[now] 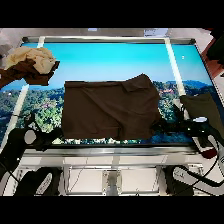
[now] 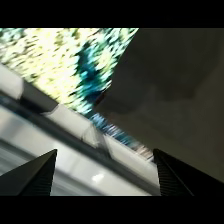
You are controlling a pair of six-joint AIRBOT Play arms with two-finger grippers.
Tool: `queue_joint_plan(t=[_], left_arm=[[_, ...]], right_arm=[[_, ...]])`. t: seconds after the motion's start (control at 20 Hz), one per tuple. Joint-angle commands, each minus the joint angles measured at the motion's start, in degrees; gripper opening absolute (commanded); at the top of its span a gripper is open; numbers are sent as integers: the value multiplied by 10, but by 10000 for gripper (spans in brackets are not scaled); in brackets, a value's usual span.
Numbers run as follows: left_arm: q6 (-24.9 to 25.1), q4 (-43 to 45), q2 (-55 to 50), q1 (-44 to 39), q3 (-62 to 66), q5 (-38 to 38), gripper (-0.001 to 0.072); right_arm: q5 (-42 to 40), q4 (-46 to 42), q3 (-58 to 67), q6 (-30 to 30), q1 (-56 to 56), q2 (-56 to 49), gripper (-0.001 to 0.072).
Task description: Fold the shirts.
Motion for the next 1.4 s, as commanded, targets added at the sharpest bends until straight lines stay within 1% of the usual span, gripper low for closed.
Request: queue_joint_plan(t=[0.0,0.05,0.3,0.4,0.65,0.75,0.8,0.85,0.9,0.95,1.0,1.05,1.1,1.15,1.25,1.35], left_arm=[[-114,-30,-4,1,-15,120,703],[-127,-30,-6,1,-15,128,702],[-123,-39,-48,1,-15,99,702],[-122,-56,-69,1,-15,106,702],[-122,-68,-118,1,-15,159,701],[-122,-67,-134,1,-15,160,700],[-119,-67,-140,1,-15,160,671],[-118,-68,-146,1,-15,160,552],[-118,-68,-151,1,-15,160,533],[-116,-68,-154,1,-15,161,533],[-106,-68,-154,1,-15,161,509],[-103,-69,-154,1,-15,161,296],[-103,-70,-154,1,-15,163,61],[-100,-72,-154,1,-14,164,15],[-74,-76,-154,0,-5,164,14],[-64,-76,-154,0,10,165,15]], right_arm=[[4,9,0,-6,1,0,68],[4,9,0,-10,1,0,68],[9,9,0,-19,1,0,68],[10,9,0,-19,1,0,68],[17,9,0,-19,1,0,68],[17,9,0,-19,1,0,67],[17,9,0,-19,1,0,67],[17,9,0,-19,1,0,67],[17,9,0,-19,1,0,68],[17,9,0,-19,1,0,68],[17,9,0,-19,1,0,68],[17,9,0,-19,1,0,67],[17,9,0,-19,1,0,67],[18,9,0,-19,1,0,67],[21,9,0,-21,1,0,68],[14,5,0,-21,1,0,74]])
